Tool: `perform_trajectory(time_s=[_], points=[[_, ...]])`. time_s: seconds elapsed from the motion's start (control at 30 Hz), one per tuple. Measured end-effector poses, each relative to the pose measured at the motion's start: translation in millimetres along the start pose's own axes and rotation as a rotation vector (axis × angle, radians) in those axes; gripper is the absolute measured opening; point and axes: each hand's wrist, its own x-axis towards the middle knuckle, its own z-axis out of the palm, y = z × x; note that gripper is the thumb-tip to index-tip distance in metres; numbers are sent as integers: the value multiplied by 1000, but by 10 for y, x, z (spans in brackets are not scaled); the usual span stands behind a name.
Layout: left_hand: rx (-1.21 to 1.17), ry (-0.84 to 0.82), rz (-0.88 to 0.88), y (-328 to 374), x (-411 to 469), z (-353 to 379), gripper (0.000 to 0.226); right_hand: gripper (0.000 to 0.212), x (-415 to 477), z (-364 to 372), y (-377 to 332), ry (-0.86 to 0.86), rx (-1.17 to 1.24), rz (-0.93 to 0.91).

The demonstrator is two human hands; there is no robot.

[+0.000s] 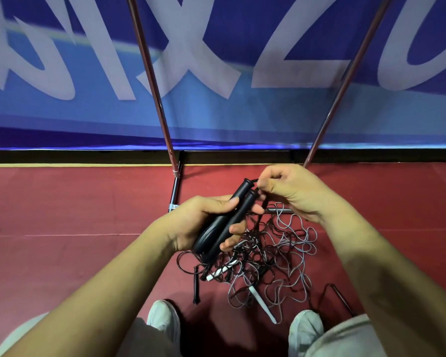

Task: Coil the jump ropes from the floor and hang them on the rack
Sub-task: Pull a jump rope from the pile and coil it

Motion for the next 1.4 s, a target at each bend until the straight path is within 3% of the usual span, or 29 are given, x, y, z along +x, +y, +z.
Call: perform_trajectory(time_s=[0.33,0.5,0.8,0.93,1.1,1.2,1.3,1.4], points=[[71,106,-159,-39,4,18,35,25,18,-139,-39,269,13,-73],[-22,108,-85,-78,66,-16,28,17,29,-134,-26,336,-4,-121],[18,185,-27,-95,80,31,31,6,42,-144,-50,376,102,-135],[2,162,-29,-106,75,38,34,11,52,-132,-36,393,88,-138],[-84,153,156,-83,111,12,35,19,74,-95,-8,351,114,-91],[-175,153,360,19,107,-60,54,24,76,-19,61,202,-206,-54],[-216,294,538,154,84,-140,60,16,49,106,116,70,-275,45],[-202,450,606,182,90,-184,47,24,47,165,79,82,-291,41]])
